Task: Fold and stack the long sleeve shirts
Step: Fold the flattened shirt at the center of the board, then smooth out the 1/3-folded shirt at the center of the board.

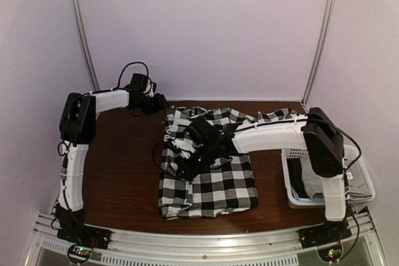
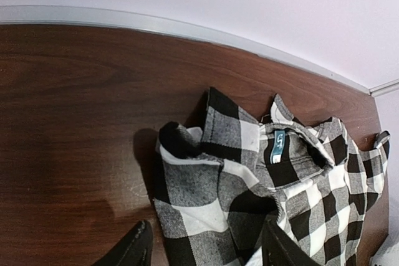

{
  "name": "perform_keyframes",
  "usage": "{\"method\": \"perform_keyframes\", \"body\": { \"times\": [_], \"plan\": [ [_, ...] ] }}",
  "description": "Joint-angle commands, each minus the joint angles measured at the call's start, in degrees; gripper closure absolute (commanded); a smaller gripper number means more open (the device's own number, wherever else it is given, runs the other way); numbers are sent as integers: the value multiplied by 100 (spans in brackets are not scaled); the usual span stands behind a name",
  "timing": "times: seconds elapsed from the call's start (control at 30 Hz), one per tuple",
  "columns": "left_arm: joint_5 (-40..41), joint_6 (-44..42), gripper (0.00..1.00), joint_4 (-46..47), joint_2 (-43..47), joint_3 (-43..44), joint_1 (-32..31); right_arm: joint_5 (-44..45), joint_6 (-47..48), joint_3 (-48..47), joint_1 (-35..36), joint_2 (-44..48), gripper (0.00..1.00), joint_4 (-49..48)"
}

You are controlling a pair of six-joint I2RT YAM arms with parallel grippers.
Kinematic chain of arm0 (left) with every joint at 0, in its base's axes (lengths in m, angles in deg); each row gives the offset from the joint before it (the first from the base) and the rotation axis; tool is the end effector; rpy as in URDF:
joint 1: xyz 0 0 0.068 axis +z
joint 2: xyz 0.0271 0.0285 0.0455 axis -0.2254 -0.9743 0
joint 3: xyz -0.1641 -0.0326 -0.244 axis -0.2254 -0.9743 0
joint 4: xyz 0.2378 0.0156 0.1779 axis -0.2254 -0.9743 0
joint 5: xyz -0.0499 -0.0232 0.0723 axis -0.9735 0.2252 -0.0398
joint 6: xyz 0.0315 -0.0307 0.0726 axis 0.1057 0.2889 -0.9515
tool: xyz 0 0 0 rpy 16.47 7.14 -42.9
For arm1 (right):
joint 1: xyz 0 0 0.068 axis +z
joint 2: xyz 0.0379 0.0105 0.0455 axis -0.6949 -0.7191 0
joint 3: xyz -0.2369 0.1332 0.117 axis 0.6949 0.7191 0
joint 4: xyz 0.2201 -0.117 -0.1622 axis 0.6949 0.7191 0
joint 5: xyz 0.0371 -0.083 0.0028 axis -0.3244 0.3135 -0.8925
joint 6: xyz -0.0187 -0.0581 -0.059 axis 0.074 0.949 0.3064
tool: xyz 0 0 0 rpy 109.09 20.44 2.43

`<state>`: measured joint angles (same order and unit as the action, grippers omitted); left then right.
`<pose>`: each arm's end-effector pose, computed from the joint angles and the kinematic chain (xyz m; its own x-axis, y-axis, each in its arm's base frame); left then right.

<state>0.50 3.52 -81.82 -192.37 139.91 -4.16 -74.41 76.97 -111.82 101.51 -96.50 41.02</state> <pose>0.5755 -0.2011 0.1495 -0.8063 -0.3209 -0.4970 0.0401 0.8085 -0.5871 0.2537 0.4613 0.1570 -0.6022 -0.6048 -0.5211 -0.7927 0.3758 0.4800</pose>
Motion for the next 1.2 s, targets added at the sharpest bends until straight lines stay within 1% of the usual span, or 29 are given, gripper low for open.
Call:
{"method": "perform_keyframes", "body": {
  "times": [0.0, 0.13, 0.23, 0.3, 0.37, 0.43, 0.57, 0.6, 0.67, 0.73, 0.83, 0.93, 1.03, 1.17],
  "plan": [
    [146, -145, 38, 118, 448, -285, 23, -124, 108, -79, 76, -73, 81, 117],
    [185, -225, 36, 118, 729, -569, 23, -266, 122, -49, 85, 77, 66, 104],
    [46, -261, 36, 134, 974, -833, 23, -370, 152, -53, 78, 249, 54, 81],
    [-120, -236, 36, 240, 1155, -1119, 23, -355, 166, -62, 65, 366, 51, 68],
    [-332, -187, 37, 381, 1347, -1450, -4, -289, 100, -69, 33, 446, 53, 20],
    [-522, -134, 39, 531, 1545, -1787, -84, -262, -10, -64, -66, 484, 60, -75],
    [-976, 85, 43, 884, 1755, -2314, -368, -273, -385, 88, -336, 444, 81, -489],
    [-1052, 146, 45, 944, 1762, -2399, -444, -331, -455, 103, -390, 401, 84, -575],
    [-1183, 354, 45, 1201, 1749, -2610, -597, -393, -536, 91, -448, 273, 88, -693],
    [-1297, 458, 46, 1364, 1581, -2597, -752, -403, -588, 100, -450, 138, 91, -781],
    [-1267, 483, 48, 1340, 1246, -2298, -835, -398, -672, 192, -450, -12, 93, -910],
    [-1034, 489, 48, 1227, 833, -1789, -830, -343, -716, 418, -451, -54, 93, -1045],
    [-642, 406, 49, 972, 337, -1057, -815, -349, -766, 714, -442, -74, 93, -1189],
    [-312, 427, 52, 579, -464, 105, -720, -343, -816, 979, -402, -60, 94, -1349]
  ]
}}
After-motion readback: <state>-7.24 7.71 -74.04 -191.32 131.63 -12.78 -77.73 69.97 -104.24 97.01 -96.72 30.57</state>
